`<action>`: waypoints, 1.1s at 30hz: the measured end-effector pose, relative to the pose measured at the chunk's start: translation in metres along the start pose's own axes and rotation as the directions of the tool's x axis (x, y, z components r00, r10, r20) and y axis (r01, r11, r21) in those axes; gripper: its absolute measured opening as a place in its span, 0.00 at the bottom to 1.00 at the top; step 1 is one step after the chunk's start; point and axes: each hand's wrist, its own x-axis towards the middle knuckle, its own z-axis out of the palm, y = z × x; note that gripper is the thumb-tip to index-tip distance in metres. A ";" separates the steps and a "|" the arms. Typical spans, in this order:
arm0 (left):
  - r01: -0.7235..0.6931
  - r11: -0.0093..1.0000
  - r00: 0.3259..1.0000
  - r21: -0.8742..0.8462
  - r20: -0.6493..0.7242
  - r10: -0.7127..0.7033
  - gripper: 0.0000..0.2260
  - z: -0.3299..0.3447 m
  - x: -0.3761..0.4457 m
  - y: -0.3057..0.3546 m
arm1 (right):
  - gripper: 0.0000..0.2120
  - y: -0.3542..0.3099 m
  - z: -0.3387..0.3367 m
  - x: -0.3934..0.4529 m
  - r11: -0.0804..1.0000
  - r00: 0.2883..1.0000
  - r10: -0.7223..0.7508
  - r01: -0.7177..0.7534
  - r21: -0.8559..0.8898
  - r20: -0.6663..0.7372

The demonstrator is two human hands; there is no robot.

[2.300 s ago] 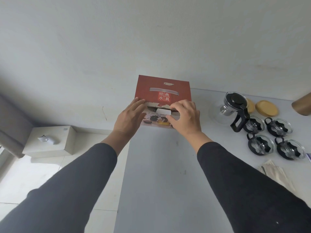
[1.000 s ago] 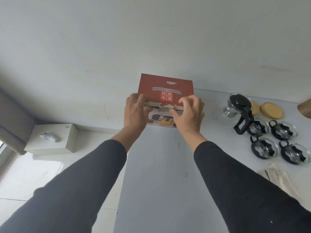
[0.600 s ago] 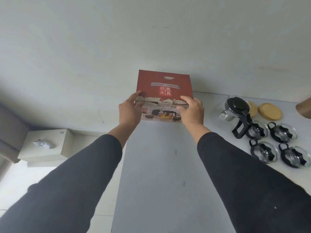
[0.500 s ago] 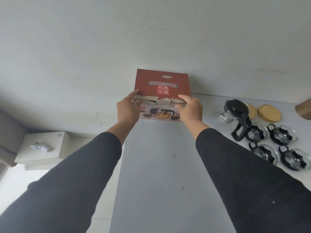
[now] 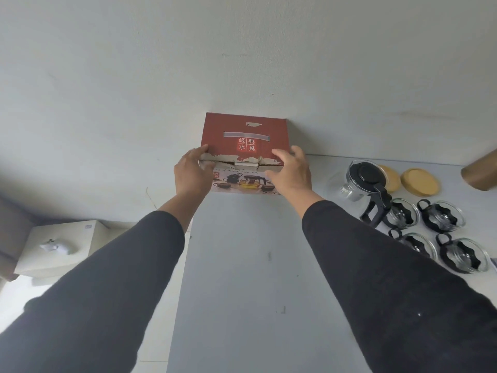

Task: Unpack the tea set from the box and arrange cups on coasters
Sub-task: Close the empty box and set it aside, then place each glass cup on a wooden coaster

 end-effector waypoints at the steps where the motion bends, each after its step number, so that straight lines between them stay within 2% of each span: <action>1: -0.024 0.999 1.000 0.025 -0.016 0.024 0.21 -0.002 -0.005 0.003 | 0.26 0.000 -0.003 -0.004 1.000 1.000 -0.004 0.004 -0.014 0.003; 5: -0.121 0.993 0.988 0.018 -0.093 0.122 0.23 -0.005 -0.033 0.022 | 0.25 0.003 -0.027 -0.024 1.000 0.997 -0.006 0.005 -0.016 -0.082; 12: -0.275 0.961 0.961 0.004 -0.025 0.275 0.18 0.010 -0.097 0.085 | 0.21 0.025 -0.098 -0.063 1.000 0.959 -0.026 0.027 0.001 -0.281; 19: -0.264 0.964 0.963 -0.005 0.045 0.264 0.17 0.059 -0.177 0.143 | 0.20 0.096 -0.165 -0.102 1.000 0.955 -0.012 0.010 -0.006 -0.295; 22: -0.201 0.980 0.973 -0.008 0.114 0.201 0.17 0.099 -0.215 0.160 | 0.20 0.142 -0.197 -0.113 1.000 0.961 0.016 -0.021 -0.017 -0.276; 25: -0.082 0.996 0.970 0.018 0.229 0.076 0.18 0.144 -0.256 0.172 | 0.18 0.193 -0.226 -0.121 0.998 0.958 0.059 -0.064 -0.009 -0.280; 28: 0.026 0.996 0.939 0.083 0.340 -0.053 0.19 0.180 -0.288 0.176 | 0.17 0.237 -0.241 -0.128 0.991 0.959 0.124 -0.130 -0.008 -0.255; 33: 0.083 0.971 0.894 0.225 0.415 -0.172 0.23 0.214 -0.295 0.186 | 0.18 0.286 -0.247 -0.125 0.983 0.962 0.181 -0.184 0.003 -0.205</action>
